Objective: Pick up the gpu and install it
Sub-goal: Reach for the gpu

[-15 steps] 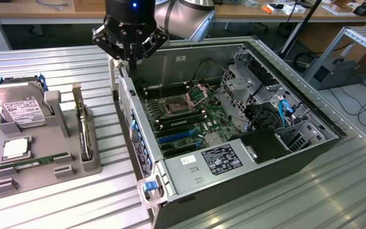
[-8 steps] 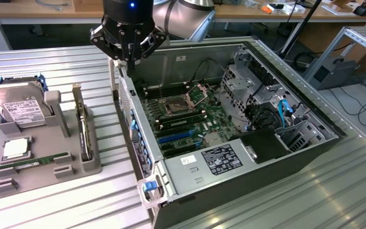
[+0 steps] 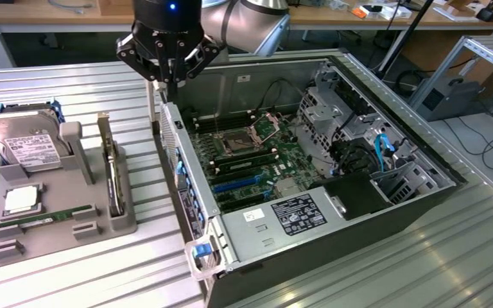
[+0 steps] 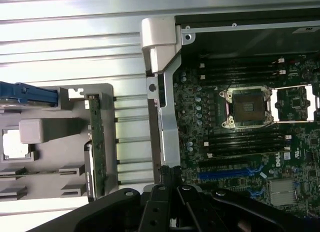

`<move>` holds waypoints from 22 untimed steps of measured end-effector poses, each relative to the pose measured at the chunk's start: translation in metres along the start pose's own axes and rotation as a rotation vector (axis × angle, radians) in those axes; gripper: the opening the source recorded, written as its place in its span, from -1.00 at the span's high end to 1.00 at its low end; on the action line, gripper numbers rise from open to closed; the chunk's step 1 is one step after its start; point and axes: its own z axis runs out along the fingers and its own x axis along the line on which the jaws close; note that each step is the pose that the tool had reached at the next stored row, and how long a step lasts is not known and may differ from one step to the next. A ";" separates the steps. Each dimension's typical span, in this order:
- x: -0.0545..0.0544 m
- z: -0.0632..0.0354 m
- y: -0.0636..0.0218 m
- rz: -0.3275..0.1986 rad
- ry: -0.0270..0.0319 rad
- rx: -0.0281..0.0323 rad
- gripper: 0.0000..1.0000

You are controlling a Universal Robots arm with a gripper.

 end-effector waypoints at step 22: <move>0.021 -0.0006 -0.0016 0.000 0.0000 0.0000 0.79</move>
